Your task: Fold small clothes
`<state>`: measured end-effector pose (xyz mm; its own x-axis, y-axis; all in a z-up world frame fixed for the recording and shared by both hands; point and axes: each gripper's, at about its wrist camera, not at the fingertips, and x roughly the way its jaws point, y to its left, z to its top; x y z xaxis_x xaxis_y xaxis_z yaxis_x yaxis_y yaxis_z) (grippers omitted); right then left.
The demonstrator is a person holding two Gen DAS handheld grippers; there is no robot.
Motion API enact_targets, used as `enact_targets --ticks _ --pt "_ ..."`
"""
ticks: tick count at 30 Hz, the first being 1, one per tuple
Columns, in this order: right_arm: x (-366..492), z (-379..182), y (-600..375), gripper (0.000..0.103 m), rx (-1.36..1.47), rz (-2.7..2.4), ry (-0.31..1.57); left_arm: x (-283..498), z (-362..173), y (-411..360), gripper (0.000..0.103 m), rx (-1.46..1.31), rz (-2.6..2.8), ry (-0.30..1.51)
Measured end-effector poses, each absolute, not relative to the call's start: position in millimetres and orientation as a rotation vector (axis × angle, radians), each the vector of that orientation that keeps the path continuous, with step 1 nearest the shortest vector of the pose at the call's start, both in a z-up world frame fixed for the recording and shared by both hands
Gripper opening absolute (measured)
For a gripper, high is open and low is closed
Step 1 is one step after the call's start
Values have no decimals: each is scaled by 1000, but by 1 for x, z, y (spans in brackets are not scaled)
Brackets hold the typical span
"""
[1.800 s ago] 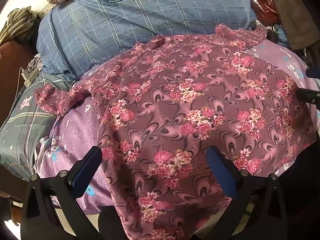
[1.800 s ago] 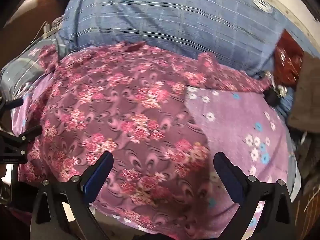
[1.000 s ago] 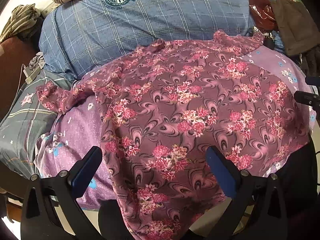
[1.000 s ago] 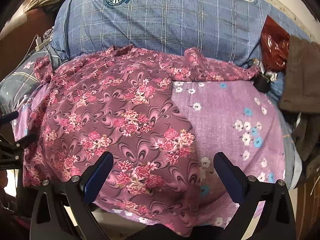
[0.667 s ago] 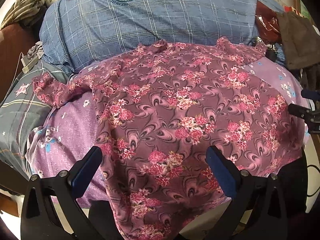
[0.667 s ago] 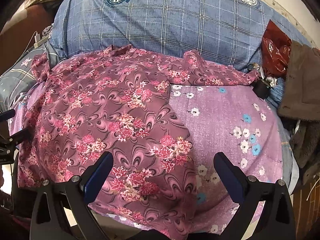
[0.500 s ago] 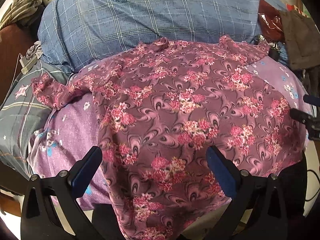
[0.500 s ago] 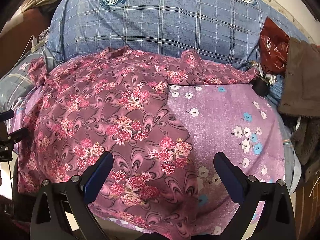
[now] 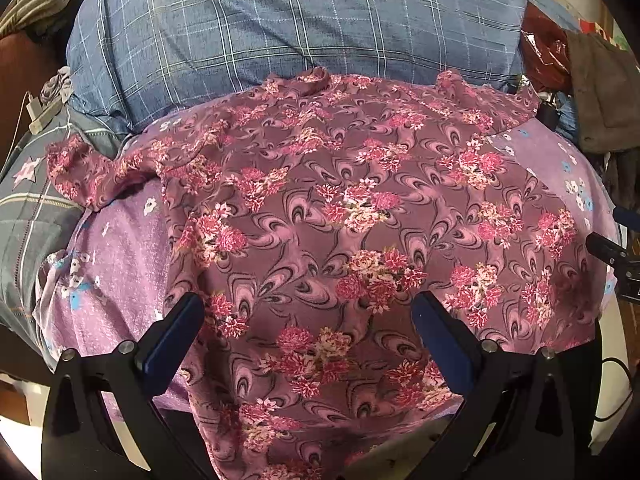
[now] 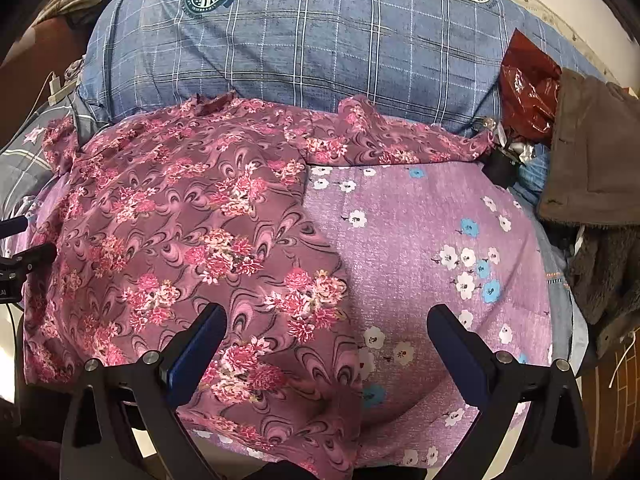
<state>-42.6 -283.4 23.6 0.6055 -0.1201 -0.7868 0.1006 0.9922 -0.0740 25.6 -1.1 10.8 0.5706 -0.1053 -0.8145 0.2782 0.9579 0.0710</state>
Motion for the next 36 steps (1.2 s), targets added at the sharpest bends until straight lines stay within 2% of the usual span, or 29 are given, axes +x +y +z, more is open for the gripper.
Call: enact_targets --ticks 36 --pt "-29 15 -319 101 83 -153 939 39 0 -5 103 194 -229 1003"
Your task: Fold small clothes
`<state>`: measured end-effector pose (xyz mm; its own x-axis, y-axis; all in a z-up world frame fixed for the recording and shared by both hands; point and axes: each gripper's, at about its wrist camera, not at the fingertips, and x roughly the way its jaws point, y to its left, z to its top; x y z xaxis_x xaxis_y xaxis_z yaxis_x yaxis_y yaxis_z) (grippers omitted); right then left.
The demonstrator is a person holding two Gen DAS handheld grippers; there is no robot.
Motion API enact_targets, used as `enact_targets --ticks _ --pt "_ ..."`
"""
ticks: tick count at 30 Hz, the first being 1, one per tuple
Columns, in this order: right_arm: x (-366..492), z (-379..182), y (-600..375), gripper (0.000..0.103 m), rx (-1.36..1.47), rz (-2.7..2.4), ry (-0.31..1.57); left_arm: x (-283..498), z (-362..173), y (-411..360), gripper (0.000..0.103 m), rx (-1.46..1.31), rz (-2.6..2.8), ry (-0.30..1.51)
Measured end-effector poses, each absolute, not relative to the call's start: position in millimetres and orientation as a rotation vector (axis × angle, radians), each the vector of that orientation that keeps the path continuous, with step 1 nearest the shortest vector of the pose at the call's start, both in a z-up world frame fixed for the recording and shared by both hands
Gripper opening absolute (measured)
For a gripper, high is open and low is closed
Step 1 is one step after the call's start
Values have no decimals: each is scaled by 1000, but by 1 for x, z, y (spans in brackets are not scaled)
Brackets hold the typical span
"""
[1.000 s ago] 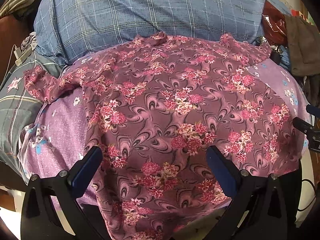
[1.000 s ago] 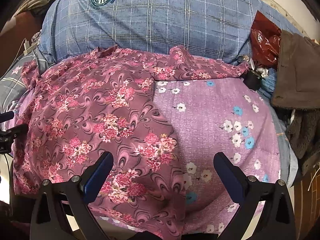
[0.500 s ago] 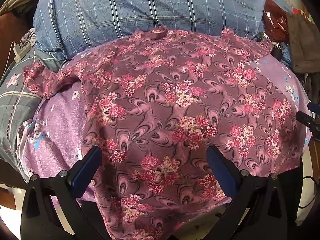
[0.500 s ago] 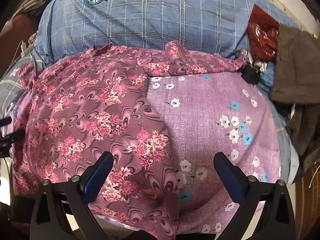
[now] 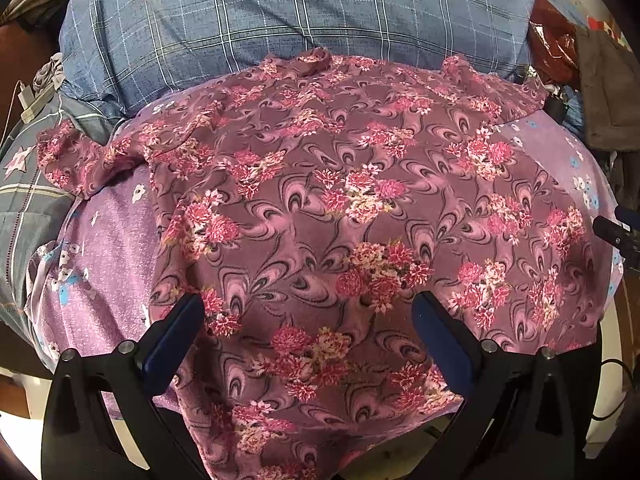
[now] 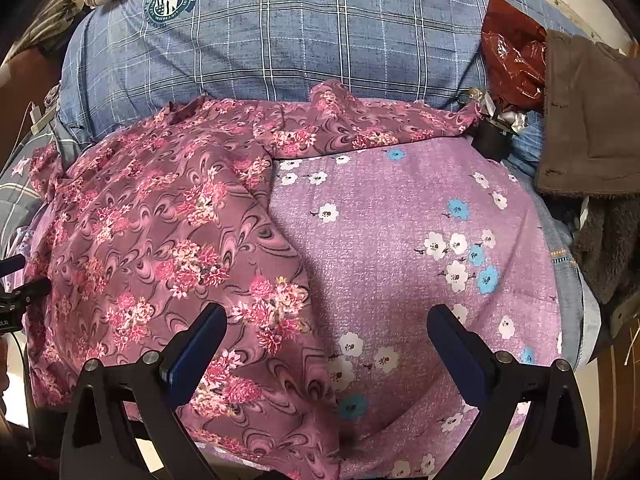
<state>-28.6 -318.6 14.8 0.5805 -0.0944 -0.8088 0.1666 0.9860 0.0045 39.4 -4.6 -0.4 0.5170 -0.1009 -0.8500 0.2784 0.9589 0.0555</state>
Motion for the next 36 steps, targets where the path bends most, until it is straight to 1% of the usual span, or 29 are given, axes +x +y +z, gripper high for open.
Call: enact_targets --ticks 13,17,21,26,27,28,30,35,36 --pt "-5 21 -360 100 155 -178 919 73 -2 -12 103 173 -236 1028" --pt "19 37 -403 100 205 -238 866 97 5 -18 103 160 -226 1014" --pt "59 46 -463 101 327 -343 801 128 15 -25 103 127 -221 979" --pt "123 23 -523 99 543 -416 774 172 21 -33 103 74 -191 934" --pt "136 14 -531 96 587 -428 775 181 21 -33 103 54 -194 932" --pt "144 8 -536 90 622 -439 771 188 20 -32 103 40 -195 930" --pt "161 -7 -548 86 695 -456 756 201 17 -31 103 25 -186 925" --pt "186 -35 -572 86 794 -589 751 214 7 -28 103 49 -169 907" --pt "188 -35 -575 88 805 -596 731 216 5 -28 103 57 -165 902"
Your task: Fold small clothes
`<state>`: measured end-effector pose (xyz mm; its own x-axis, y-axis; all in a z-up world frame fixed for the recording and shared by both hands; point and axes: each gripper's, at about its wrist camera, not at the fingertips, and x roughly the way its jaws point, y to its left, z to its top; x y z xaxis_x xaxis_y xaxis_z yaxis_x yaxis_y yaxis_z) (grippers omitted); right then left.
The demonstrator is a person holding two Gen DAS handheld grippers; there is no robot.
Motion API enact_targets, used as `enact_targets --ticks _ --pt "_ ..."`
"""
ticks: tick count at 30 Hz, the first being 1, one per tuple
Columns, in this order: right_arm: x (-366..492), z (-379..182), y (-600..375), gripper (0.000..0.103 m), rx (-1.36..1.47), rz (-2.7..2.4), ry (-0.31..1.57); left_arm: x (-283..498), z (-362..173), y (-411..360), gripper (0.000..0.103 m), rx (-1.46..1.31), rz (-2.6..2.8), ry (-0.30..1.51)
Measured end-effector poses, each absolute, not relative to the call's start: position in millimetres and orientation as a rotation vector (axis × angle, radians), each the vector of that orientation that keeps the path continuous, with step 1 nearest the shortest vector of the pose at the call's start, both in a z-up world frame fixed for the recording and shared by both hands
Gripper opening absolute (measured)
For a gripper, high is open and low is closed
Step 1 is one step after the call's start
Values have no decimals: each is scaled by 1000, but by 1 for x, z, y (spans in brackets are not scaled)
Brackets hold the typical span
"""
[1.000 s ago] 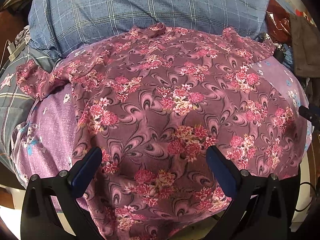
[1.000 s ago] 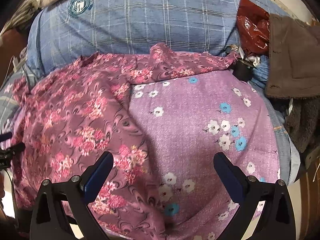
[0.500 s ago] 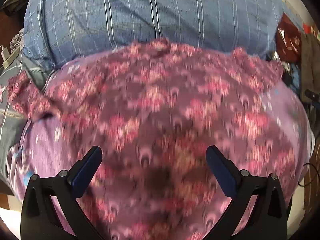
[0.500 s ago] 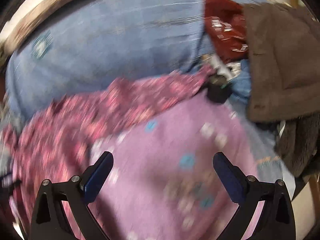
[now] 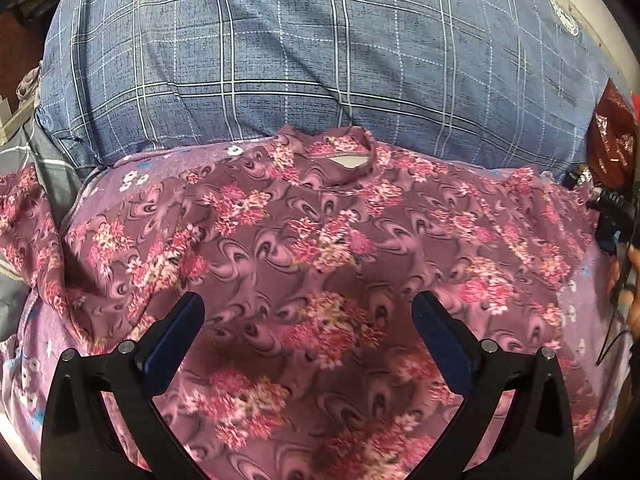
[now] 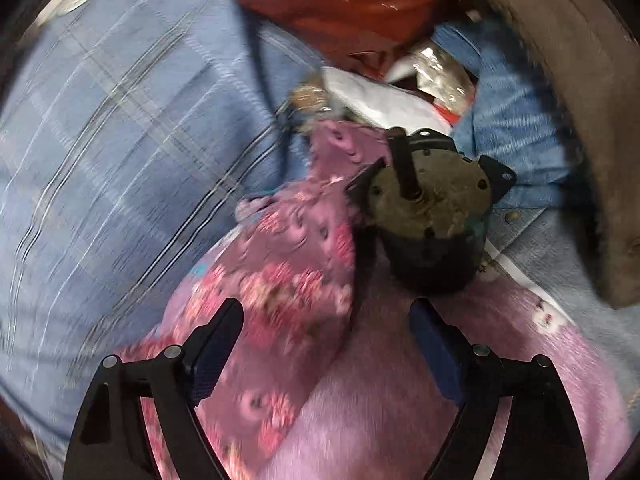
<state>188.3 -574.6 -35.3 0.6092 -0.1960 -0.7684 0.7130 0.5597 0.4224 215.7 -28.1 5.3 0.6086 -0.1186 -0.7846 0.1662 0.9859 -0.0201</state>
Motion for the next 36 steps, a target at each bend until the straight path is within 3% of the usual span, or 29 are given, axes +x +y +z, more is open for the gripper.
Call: enact_targets --ticks 2,3,4,5,6,7,15,21,27,32,34,36 --pt "195 -38 -577 87 828 -591 709 219 2 -28 103 67 -160 892" --pt "199 -38 -577 78 824 -598 706 221 -1 -27 103 65 -157 897" --pt "202 -38 -576 54 814 -607 705 223 -3 -26 103 57 -158 904" --pt "205 -39 -576 37 815 -607 714 225 -6 -25 103 45 -161 914" --pt "206 -38 -576 10 818 -616 720 227 -8 -23 103 34 -167 922" --pt "205 -36 -576 6 821 -621 707 227 -9 -22 103 28 -170 922" --pt "199 41 -507 4 647 -413 542 228 -3 0 103 5 -73 827" --pt "215 73 -388 4 524 -114 591 230 0 34 103 -48 -16 808" --pt "239 64 -235 4 390 170 717 228 2 79 103 -153 22 811" --pt "243 9 -130 14 381 348 974 229 -1 106 103 -259 11 838" --pt "236 -11 -112 29 342 349 1066 228 -2 110 103 -287 -5 843" --pt "218 -18 -107 33 319 351 1090 228 -3 111 103 -303 -22 851"
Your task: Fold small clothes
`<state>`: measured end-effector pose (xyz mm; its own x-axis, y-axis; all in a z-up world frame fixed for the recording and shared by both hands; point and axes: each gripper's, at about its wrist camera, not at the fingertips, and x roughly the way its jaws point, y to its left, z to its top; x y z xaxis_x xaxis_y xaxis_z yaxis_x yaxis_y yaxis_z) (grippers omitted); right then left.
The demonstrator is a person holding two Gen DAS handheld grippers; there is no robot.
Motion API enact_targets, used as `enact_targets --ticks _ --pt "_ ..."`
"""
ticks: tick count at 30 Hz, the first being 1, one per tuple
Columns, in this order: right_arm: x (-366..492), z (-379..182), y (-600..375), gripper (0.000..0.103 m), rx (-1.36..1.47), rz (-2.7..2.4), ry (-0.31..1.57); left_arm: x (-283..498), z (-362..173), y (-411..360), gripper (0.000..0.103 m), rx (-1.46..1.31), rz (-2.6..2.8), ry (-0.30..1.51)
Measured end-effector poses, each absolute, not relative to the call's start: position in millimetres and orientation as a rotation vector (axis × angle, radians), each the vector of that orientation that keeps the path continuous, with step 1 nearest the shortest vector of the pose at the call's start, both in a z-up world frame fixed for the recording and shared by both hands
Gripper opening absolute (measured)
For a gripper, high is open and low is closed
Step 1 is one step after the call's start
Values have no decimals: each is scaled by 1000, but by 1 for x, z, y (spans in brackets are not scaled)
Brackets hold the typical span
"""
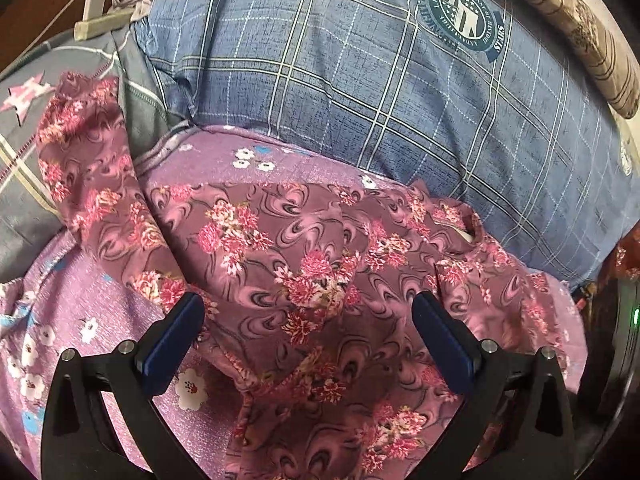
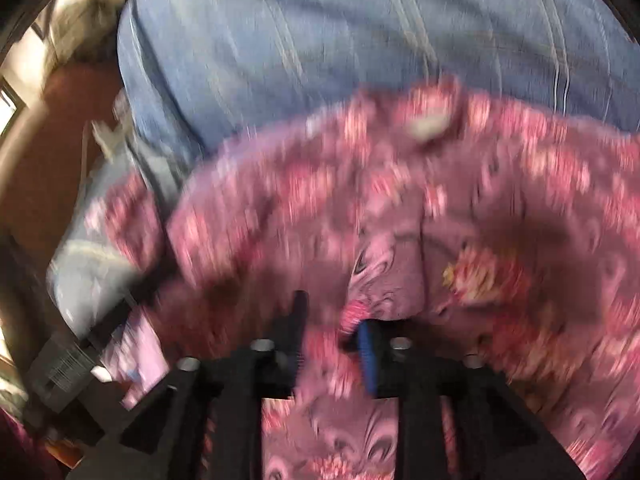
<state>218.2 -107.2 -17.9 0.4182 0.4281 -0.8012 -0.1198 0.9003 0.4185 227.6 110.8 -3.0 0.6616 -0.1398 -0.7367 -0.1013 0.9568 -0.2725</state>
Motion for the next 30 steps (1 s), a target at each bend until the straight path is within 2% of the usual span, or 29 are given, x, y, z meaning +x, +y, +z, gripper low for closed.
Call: enact_targets --ticks 2,3,4,7,14,17,20,24,30 --pt "200 -11 -117 41 339 387 1068 228 -3 107 103 -307 -43 858" --pt "192 -7 -125 54 358 420 1066 228 -3 104 103 -305 -50 860" --pt "183 -6 -129 62 370 445 1063 229 -3 101 103 -302 -55 864" --pt "176 4 -151 61 359 377 1014 231 -3 93 103 -291 -49 869" --pt "210 -18 -225 62 708 74 931 229 0 106 103 -322 0 834" --pt "229 -31 -208 57 833 181 976 227 5 117 103 -340 43 807" --pt "244 -26 -176 48 1008 481 943 224 10 133 103 -399 84 773" --pt "241 10 -169 50 862 441 891 227 5 145 103 -477 71 788" --pt "170 20 -257 50 759 180 821 231 -5 108 103 -456 -153 926"
